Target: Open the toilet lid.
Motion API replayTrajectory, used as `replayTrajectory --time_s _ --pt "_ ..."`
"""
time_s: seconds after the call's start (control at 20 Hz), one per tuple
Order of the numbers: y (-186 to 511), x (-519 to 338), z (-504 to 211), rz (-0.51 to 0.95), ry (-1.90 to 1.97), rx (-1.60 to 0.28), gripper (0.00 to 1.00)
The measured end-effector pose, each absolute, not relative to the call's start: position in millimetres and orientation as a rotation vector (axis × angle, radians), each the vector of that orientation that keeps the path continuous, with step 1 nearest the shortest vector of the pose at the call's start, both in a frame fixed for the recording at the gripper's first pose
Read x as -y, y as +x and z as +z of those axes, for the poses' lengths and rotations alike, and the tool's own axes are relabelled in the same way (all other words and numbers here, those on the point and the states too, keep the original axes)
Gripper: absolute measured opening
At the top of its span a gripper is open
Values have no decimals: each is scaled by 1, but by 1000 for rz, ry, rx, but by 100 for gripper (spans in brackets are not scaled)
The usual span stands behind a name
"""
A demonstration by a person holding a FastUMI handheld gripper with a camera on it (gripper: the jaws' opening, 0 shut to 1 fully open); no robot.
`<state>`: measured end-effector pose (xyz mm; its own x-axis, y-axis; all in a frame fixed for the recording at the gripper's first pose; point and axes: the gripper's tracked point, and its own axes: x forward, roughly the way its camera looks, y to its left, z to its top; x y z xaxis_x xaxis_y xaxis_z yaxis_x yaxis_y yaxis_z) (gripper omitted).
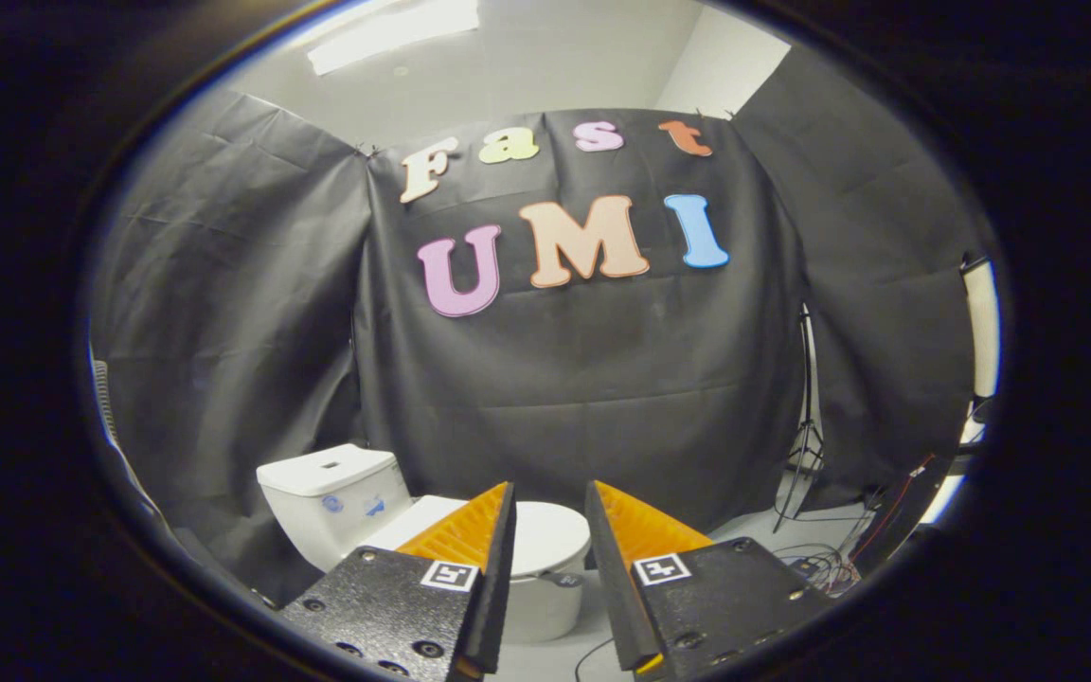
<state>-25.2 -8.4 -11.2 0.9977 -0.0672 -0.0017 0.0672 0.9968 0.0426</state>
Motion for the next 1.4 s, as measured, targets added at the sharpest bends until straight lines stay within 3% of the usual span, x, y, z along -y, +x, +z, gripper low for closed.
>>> replayTrajectory --time_s 0.6,1.4 --pt "-19 24 -11 -121 198 54 46" --pt "85 46 -69 -238 846 154 45"
